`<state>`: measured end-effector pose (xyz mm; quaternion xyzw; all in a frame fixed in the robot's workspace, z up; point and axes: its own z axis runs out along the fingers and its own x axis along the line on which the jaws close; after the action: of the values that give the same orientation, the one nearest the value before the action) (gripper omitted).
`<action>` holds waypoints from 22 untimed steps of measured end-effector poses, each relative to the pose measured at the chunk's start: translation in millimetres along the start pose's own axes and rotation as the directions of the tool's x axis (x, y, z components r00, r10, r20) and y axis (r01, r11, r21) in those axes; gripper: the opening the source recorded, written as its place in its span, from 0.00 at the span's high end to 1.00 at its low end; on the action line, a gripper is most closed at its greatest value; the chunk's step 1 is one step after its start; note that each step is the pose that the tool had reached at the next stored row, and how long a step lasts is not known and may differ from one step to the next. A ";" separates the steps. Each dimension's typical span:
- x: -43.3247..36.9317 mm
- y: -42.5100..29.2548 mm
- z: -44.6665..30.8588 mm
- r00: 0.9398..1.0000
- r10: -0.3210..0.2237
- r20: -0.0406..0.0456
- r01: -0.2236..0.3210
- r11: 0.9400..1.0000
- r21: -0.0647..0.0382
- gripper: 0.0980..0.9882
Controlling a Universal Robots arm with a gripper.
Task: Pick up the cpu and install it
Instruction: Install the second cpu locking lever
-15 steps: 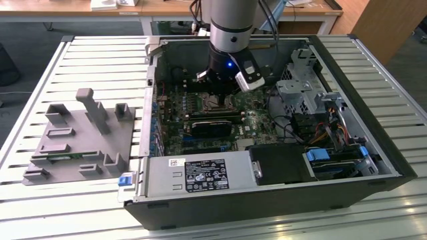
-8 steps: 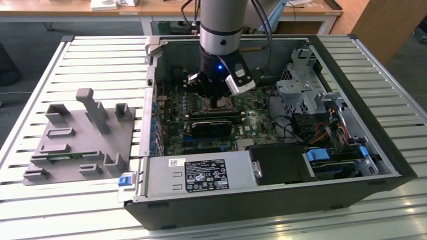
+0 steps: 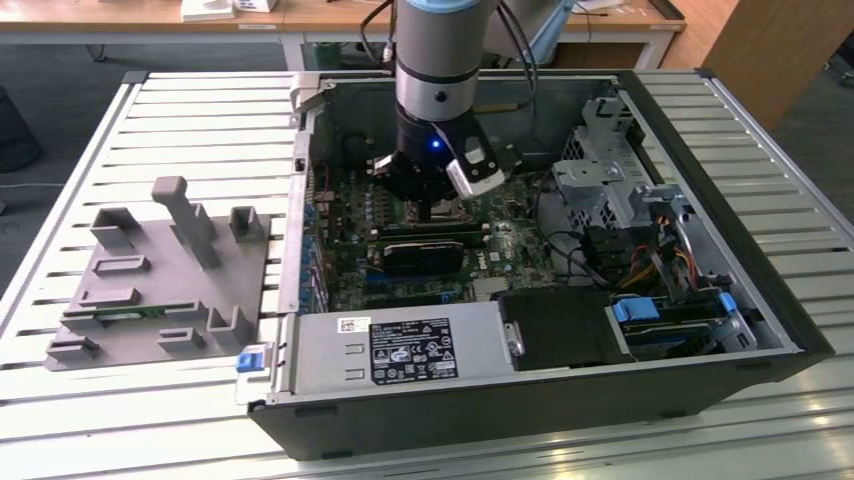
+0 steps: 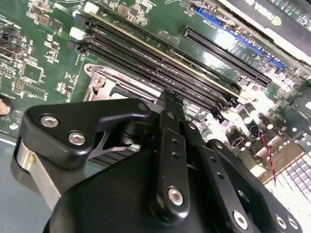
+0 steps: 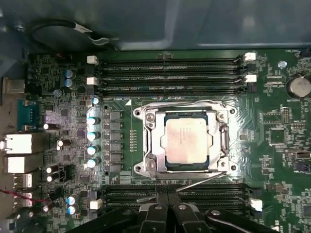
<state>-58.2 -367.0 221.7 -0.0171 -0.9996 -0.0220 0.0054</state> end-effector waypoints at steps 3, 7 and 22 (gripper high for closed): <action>0.3 -0.3 3.7 1.000 0.000 0.000 0.000 1.000 -0.007 0.99; 1.1 -2.3 4.4 1.000 0.000 -0.001 0.000 0.999 -0.034 0.99; 9.9 -25.4 3.9 1.000 -0.002 -0.002 0.001 0.992 -0.129 0.99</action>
<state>-69.0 -391.8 216.8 -0.0167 -0.9961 -0.0868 0.0053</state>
